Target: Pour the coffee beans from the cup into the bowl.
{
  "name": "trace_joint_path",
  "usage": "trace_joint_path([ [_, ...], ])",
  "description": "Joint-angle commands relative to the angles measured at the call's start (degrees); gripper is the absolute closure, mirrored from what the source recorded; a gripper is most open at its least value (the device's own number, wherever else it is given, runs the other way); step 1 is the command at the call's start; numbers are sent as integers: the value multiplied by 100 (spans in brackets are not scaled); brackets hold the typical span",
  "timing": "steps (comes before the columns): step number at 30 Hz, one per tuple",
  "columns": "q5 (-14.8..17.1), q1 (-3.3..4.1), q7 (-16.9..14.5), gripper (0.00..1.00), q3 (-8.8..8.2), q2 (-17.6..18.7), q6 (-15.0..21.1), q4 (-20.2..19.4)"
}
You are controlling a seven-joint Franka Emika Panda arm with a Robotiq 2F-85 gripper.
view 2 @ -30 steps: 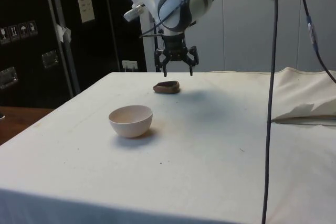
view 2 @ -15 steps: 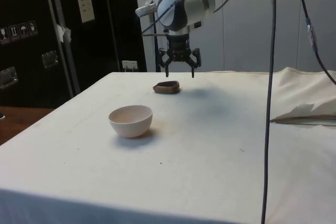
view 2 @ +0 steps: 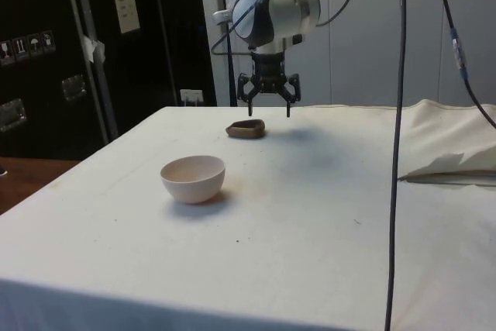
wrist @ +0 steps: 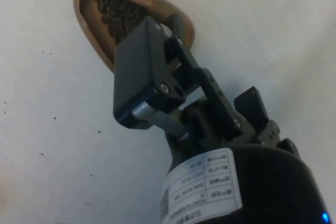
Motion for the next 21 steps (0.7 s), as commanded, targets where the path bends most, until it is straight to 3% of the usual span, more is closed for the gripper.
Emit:
trace_joint_path([
  [1,6,23,-29,0,17,-6,92,-29],
  [2,-17,57,-52,0,0,6,109,-40],
  [9,-40,74,-246,0,34,46,201,-80],
  [13,-11,40,-395,0,63,52,269,-138],
  [14,-52,86,-338,0,0,63,172,-115],
  [16,-6,34,-453,0,69,46,286,-155],
  [21,-23,63,-464,0,29,57,246,-155],
])
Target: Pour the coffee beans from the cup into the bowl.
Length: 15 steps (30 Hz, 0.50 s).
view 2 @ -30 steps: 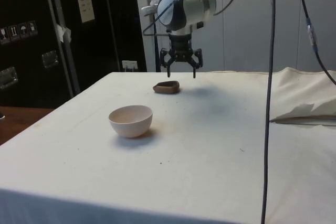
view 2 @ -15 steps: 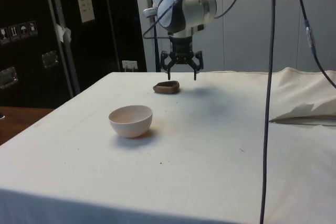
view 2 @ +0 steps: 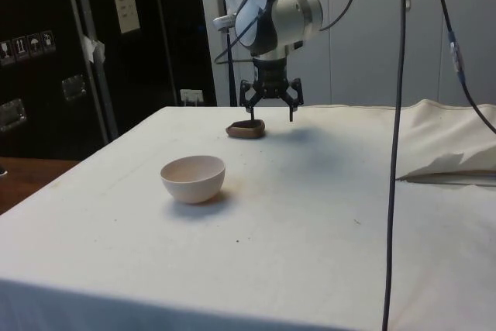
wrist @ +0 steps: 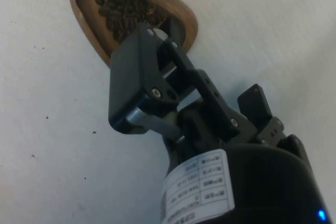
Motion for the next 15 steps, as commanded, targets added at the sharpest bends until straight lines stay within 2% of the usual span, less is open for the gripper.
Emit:
trace_joint_path([
  [1,29,-17,-17,0,29,-6,34,-6],
  [2,0,0,0,0,0,0,0,0],
  [3,23,-17,-11,0,23,-6,29,-6],
  [8,17,-11,-6,0,17,0,6,6],
  [12,46,-46,-52,0,57,-23,-6,0],
  [13,0,0,0,0,0,0,-11,11],
  [14,63,-69,-97,0,80,-52,-17,-17],
  [15,69,-74,-120,0,92,-57,-17,-23],
])
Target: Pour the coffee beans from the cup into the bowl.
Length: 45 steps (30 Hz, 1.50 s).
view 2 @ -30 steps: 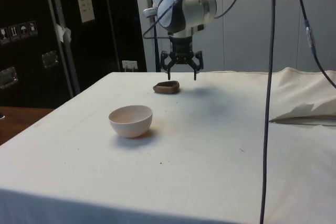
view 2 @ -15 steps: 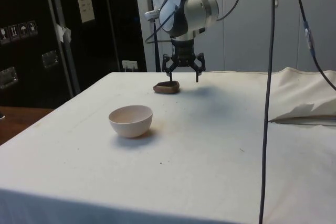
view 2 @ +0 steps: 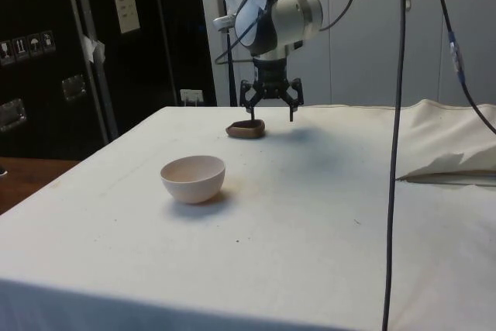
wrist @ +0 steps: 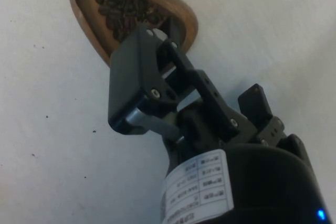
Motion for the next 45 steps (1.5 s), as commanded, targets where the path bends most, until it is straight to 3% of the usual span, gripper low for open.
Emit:
trace_joint_path([
  [1,69,-74,-109,0,92,-63,0,-34],
  [6,115,-86,-246,0,103,-109,-23,-86],
  [7,46,-6,-149,0,0,-23,-23,-40],
  [8,126,-80,-275,0,103,-115,-23,-97],
  [16,223,-63,-476,0,120,-138,-57,-126],
  [17,155,0,-401,0,29,-69,-52,-103],
  [18,223,-63,-487,0,126,-138,-63,-126],
  [25,246,-86,-521,0,160,-109,-109,-74],
  [26,160,0,-441,0,57,-74,-80,-92],
  [27,258,-86,-521,0,166,-109,-120,-63],
  [30,298,-92,-544,0,166,-103,-155,-40],
  [35,298,-80,-539,0,149,-97,-189,-29],
  [36,218,-6,-470,0,63,-74,-166,-46],
  [37,292,-74,-533,0,143,-97,-195,-29],
  [44,378,-126,-573,0,189,-23,-292,92],
  [45,281,-11,-476,0,63,0,-264,57],
])
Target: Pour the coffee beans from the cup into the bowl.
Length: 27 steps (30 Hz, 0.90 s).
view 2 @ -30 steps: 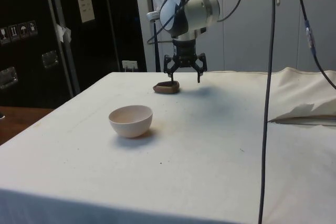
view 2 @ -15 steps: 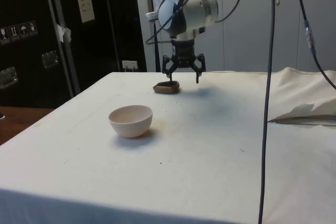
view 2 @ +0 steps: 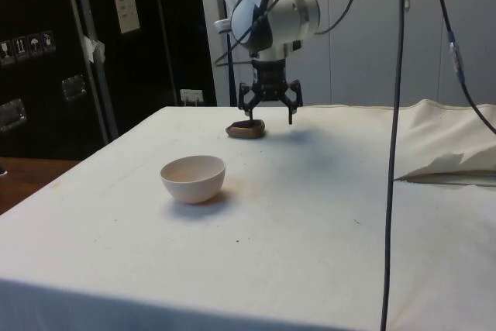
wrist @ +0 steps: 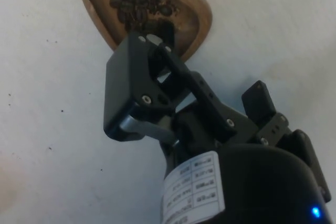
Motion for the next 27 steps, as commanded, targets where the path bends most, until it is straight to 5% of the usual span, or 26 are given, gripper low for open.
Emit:
trace_joint_path([
  [1,126,-120,-115,0,126,-11,-46,57],
  [8,447,-109,-378,0,74,29,-155,132],
  [9,401,-29,-338,0,-11,63,-126,120],
  [10,476,-103,-407,0,69,34,-160,138],
  [25,493,-40,-413,0,-6,63,-166,138],
  [27,487,-34,-413,8,-11,63,-160,138],
])
